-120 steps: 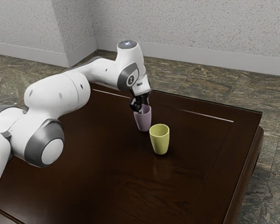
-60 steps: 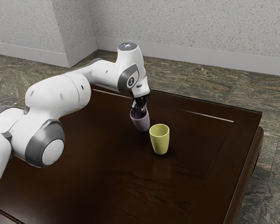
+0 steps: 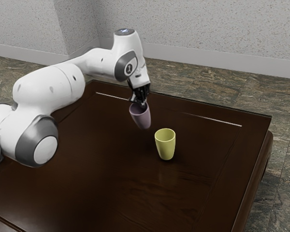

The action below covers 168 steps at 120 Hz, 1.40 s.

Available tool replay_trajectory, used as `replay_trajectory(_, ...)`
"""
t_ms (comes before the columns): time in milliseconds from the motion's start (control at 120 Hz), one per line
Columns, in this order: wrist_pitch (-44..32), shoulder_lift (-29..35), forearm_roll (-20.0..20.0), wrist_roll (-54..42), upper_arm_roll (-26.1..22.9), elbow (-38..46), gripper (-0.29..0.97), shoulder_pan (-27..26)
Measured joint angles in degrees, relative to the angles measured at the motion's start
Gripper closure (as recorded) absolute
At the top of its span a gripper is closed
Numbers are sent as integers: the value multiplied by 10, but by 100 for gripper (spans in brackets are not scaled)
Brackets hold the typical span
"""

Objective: Place the left cup onto the right cup

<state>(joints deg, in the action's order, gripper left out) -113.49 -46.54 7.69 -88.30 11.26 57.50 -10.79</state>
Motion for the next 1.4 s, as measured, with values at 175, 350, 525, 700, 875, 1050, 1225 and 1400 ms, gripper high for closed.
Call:
replay_trajectory(175, 43, 23, 5, 5, 10, -4, 78, -7)
replay_trajectory(350, 95, 21, 8, 12, 34, -32, 78, -23)
replay_trajectory(525, 133, 1, 9, 16, 48, -93, 79, -28)
replay_trajectory(700, 137, 1, 8, 17, 51, -117, 79, -42)
replay_trajectory(875, 119, 8, 9, 18, 52, -118, 79, -68)
replay_trajectory(1050, 103, 12, 9, 21, 53, -117, 79, -92)
replay_trajectory(1225, 102, 12, 10, 30, 54, -108, 79, -100)
replay_trajectory(1400, 107, 12, 11, 39, 54, -100, 79, -104)
